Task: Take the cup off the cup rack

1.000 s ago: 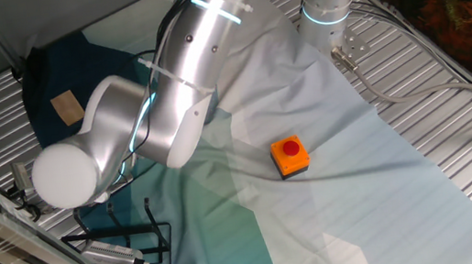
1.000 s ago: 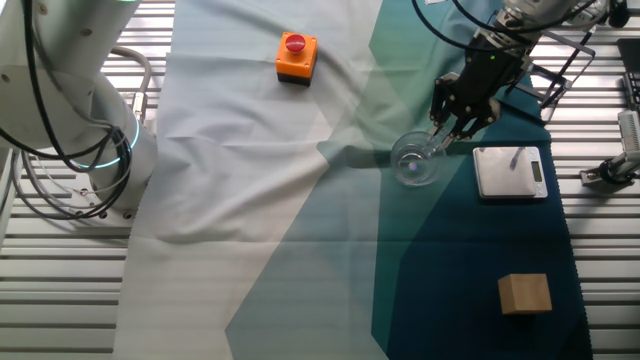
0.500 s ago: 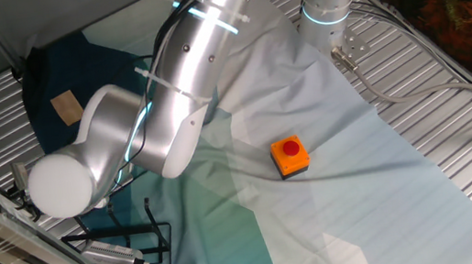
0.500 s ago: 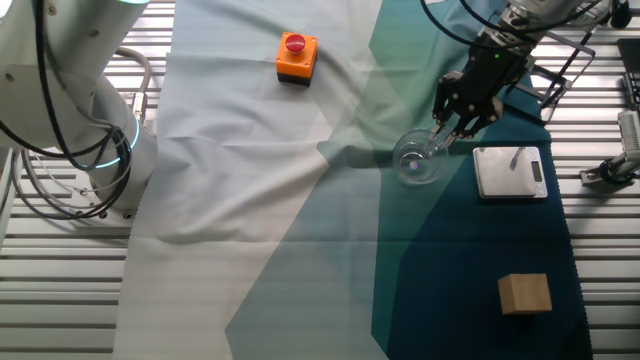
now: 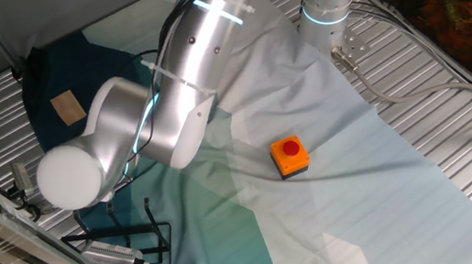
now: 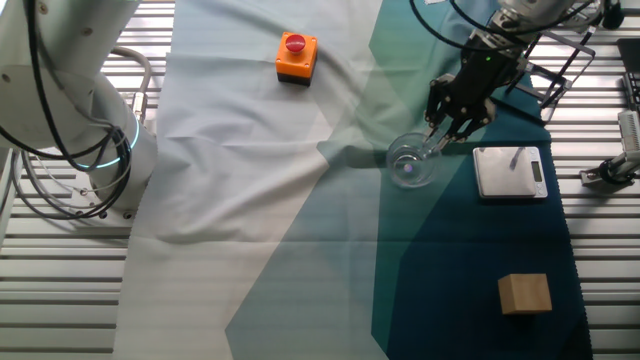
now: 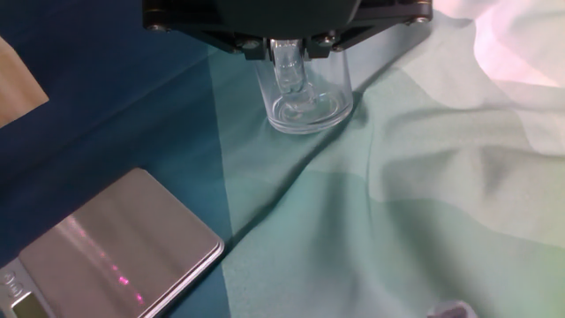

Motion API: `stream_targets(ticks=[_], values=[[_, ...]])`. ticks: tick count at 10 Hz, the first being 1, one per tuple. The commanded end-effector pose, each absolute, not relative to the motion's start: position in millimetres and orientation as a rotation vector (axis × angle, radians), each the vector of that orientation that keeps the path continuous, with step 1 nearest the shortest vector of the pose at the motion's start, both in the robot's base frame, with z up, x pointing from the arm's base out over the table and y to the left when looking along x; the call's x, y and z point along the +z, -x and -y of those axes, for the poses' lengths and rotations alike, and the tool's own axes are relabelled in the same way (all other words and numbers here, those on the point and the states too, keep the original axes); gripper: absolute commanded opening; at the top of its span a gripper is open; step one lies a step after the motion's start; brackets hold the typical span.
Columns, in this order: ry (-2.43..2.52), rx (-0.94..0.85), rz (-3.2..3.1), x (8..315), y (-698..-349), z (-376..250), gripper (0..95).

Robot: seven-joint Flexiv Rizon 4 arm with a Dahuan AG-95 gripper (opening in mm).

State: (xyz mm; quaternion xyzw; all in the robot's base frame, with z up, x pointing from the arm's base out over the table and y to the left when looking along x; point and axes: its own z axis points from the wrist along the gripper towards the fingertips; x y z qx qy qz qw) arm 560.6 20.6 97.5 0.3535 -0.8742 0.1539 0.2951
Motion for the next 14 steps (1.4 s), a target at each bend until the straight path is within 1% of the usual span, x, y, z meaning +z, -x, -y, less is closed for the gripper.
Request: stream_targets(ticks=[1,14], values=[[-0.937,0.403,2.323,97.7,-562.5,-22.0,0.0],[-0.904,0.426,2.31,92.8,-562.7,-24.3,0.0]])
